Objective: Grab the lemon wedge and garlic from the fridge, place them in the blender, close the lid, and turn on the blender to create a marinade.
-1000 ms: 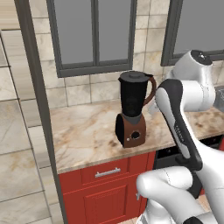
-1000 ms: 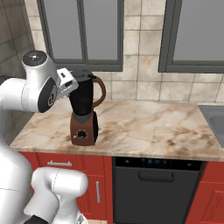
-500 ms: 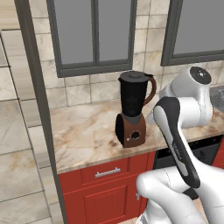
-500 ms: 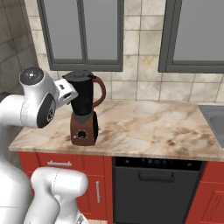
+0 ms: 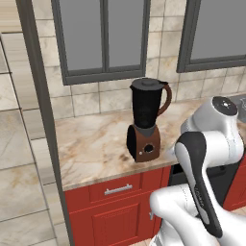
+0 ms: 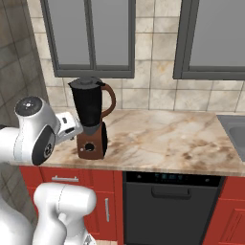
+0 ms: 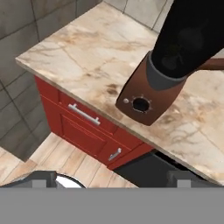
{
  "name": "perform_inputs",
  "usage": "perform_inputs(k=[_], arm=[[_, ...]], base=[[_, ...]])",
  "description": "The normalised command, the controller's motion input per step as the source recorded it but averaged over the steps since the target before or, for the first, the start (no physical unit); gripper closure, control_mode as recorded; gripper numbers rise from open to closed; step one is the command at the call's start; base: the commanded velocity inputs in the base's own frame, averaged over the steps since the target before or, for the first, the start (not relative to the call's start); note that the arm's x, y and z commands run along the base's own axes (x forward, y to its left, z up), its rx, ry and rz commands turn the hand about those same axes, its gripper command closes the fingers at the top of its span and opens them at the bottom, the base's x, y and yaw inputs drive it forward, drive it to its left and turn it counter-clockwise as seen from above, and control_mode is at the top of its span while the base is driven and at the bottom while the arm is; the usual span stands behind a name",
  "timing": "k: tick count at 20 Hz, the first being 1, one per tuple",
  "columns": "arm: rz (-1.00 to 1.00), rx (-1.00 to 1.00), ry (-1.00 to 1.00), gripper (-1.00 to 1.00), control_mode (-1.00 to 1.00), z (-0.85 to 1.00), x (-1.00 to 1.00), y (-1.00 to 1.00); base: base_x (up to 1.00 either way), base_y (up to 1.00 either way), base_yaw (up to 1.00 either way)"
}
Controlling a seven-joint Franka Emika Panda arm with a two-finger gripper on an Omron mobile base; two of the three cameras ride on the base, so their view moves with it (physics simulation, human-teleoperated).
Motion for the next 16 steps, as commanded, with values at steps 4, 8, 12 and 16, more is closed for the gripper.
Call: perform_inputs(k=[4, 8, 12, 16], arm=[[-0.18, 0.13, 0.0, -1.0, -1.0, -0.37, -0.04, -0.01], [-0.07, 0.11, 0.0, -1.0, -1.0, -0.24, 0.01, 0.01], [-0.12, 0.12, 0.0, -1.0, -1.0, -0.36, 0.05, 0.02], [-0.13, 0.06, 0.01, -1.0, -1.0, -0.14, 0.05, 0.04]], base=[[0.0, 0.0, 0.0], [0.0, 0.0, 0.0], [0.0, 0.0, 0.0], [0.0, 0.0, 0.0]])
